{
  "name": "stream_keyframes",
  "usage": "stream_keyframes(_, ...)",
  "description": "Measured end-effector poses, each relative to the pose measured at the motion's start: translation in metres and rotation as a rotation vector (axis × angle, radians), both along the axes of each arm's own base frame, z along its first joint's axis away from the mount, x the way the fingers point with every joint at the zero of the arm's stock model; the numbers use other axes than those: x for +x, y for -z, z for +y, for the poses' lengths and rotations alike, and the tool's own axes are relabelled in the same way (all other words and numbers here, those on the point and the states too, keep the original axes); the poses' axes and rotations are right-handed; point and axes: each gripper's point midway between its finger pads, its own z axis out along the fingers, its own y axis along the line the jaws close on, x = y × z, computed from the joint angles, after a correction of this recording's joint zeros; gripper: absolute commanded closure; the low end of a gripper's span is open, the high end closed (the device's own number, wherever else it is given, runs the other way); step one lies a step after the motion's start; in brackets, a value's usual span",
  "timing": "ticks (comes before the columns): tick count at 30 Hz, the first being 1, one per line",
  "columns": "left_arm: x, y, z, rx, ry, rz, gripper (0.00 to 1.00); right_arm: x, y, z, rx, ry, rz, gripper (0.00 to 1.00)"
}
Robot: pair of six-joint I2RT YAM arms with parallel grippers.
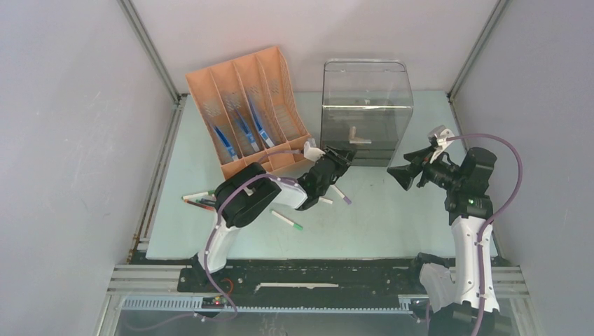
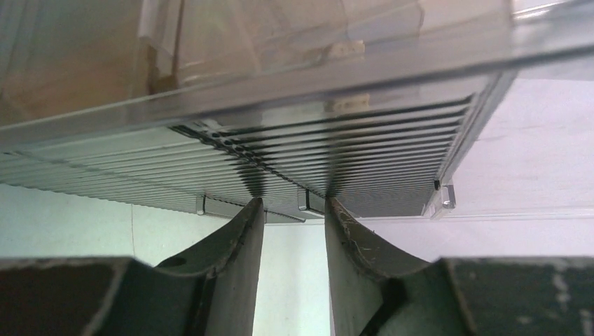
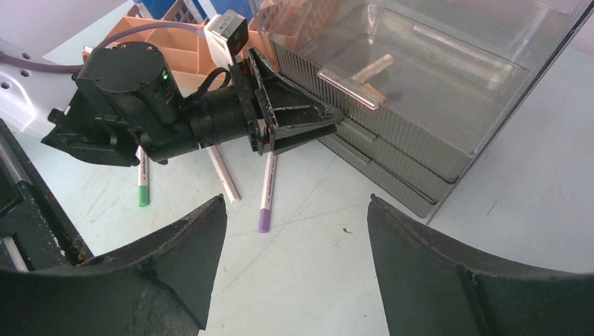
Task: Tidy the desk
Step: Open the drawer in the storage box.
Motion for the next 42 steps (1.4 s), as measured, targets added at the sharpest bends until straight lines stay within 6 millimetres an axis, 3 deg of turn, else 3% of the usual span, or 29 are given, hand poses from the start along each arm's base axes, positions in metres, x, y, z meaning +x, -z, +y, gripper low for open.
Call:
stream_keyframes(6,0.005,0.001,-0.004,-0.024,0.012,0.009,0.6,0.001,0.001,-0.002,-0.008,0.01,-0.002,0.19)
stream_keyframes(10,0.008,-0.003,-0.007,-0.067,0.022,0.011,0.89,0.002,0.002,-0.003,-0.012,0.016,-0.001,0.19)
stream_keyframes(12,0.009,-0.008,-0.009,-0.091,0.029,0.005,0.99,0.003,0.002,-0.003,-0.012,0.016,0.001,0.19)
stream_keyframes(21,0.002,-0.008,-0.004,-0.155,0.054,0.003,1.0,0.005,0.005,-0.005,-0.02,0.02,0.004,0.19)
stream_keyframes(26,-0.035,-0.006,0.006,-0.157,0.101,0.0,0.99,0.006,0.006,-0.005,-0.02,0.02,0.007,0.19)
stream_keyframes(29,-0.057,-0.005,0.008,-0.15,0.126,0.001,0.88,0.006,0.006,-0.005,-0.02,0.019,0.008,0.19)
stream_keyframes(34,-0.079,0.001,0.014,-0.146,0.153,-0.014,0.63,0.007,0.008,-0.005,-0.017,0.018,0.016,0.19)
stream_keyframes(37,-0.092,0.02,0.025,-0.087,0.174,0.0,0.48,0.006,0.008,-0.005,-0.016,0.016,0.017,0.19)
stream_keyframes(39,-0.102,0.03,0.033,-0.036,0.191,0.007,0.43,0.006,0.008,-0.004,-0.015,0.013,0.016,0.19)
stream_keyframes(42,-0.114,0.025,0.044,0.014,0.221,-0.024,0.39,0.006,0.008,-0.004,-0.015,0.01,0.016,0.19)
